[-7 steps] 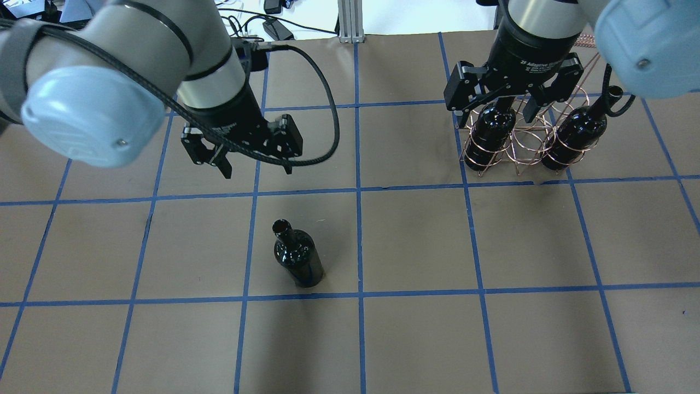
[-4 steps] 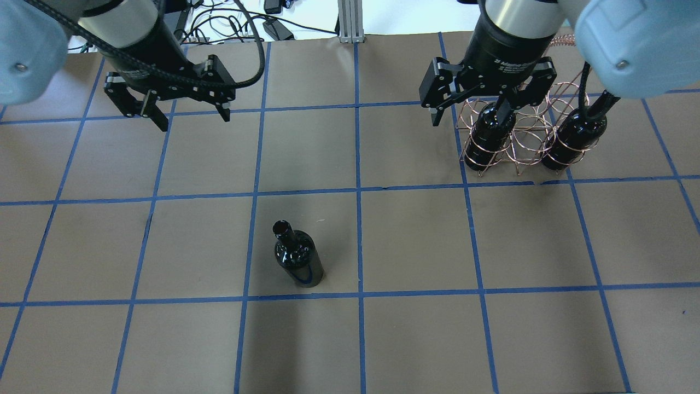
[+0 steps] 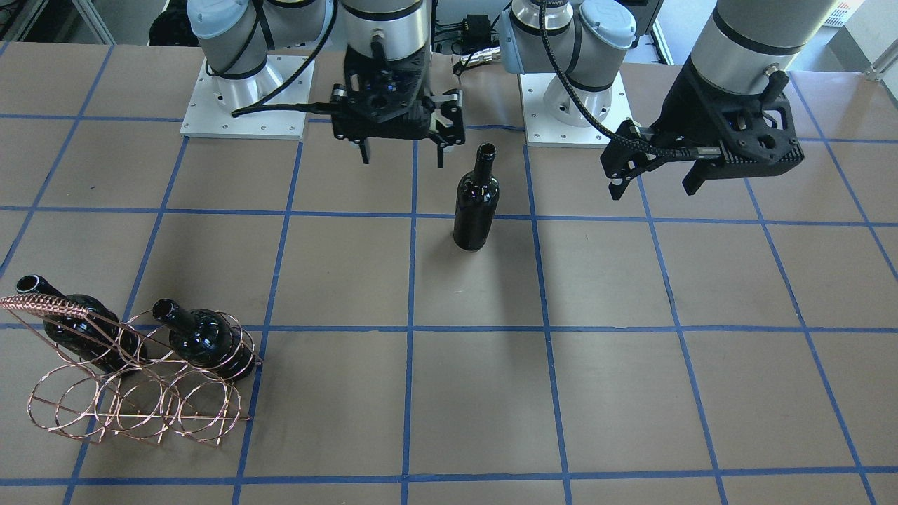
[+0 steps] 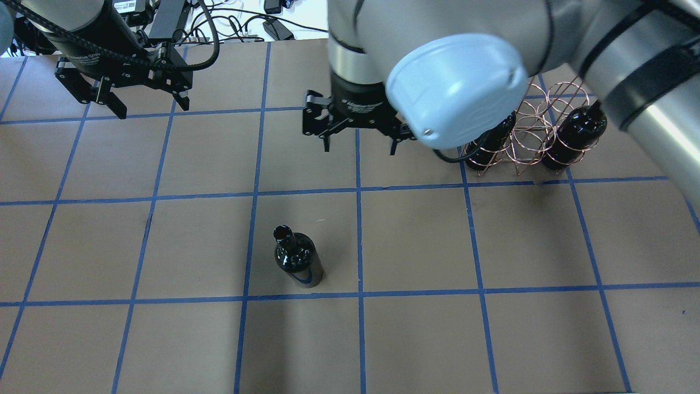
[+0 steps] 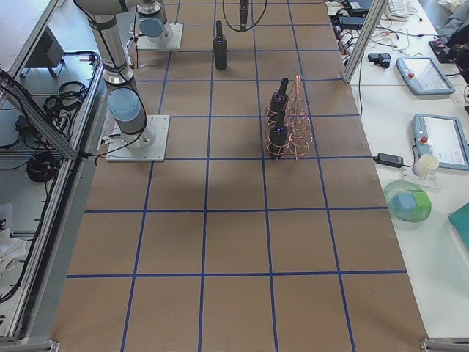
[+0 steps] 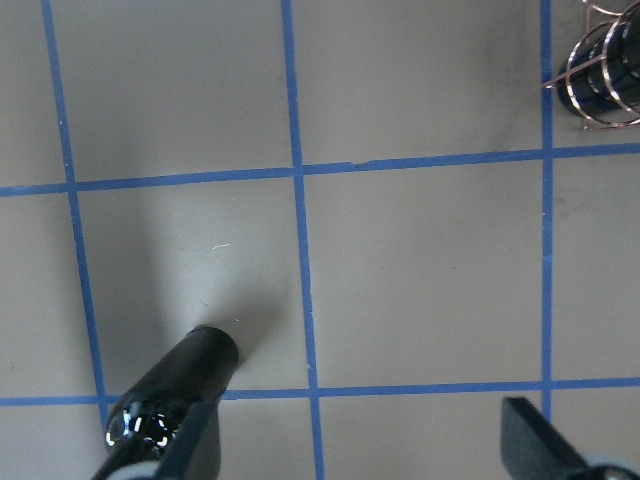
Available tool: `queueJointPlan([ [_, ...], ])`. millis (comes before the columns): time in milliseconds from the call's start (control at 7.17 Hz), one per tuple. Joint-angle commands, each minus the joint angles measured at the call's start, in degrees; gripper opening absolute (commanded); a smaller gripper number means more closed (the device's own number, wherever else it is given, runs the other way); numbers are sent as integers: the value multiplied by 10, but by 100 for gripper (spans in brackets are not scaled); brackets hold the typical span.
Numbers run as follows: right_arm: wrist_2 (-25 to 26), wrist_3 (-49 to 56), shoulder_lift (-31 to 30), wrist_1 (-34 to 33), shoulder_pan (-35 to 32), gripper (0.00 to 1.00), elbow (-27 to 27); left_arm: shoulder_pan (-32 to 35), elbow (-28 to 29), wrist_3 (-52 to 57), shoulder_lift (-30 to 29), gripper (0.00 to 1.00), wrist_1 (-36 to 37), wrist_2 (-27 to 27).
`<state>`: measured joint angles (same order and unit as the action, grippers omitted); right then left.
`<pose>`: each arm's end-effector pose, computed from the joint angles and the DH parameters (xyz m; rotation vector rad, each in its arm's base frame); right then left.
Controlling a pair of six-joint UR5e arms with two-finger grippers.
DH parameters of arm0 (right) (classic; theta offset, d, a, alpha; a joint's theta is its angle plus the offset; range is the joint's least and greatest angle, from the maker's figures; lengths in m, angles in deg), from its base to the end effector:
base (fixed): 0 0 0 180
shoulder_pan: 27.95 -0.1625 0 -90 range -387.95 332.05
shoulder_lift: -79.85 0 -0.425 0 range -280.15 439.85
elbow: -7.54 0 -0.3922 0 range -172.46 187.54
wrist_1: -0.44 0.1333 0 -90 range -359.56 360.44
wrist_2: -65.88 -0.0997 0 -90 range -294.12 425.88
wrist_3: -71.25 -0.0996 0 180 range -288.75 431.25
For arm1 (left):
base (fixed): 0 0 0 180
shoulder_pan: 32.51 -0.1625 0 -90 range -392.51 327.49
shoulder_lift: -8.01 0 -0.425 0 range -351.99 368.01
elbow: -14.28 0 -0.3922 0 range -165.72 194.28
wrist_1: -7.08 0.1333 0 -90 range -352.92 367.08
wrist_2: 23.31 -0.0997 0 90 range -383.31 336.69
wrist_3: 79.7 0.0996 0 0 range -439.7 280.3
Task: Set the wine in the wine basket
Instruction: 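Move the right gripper to the standing bottle's neck while the left arm withdraws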
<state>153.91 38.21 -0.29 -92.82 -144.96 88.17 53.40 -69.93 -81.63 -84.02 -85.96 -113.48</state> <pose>0.3804 -0.4452 0.4833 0.1611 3.0832 -0.0381 -0.0965 -0.5155 0.5146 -0.1648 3.1340 -0.0196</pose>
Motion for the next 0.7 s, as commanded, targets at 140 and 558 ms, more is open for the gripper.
queueJointPlan([
  [140,6,-101,63,-35,-85,100,-16,1,-10,1,4,100,-7,-3],
  [558,-1,-97,69,-34,-90,100,11,-7,-10,2,12,100,0,-5],
])
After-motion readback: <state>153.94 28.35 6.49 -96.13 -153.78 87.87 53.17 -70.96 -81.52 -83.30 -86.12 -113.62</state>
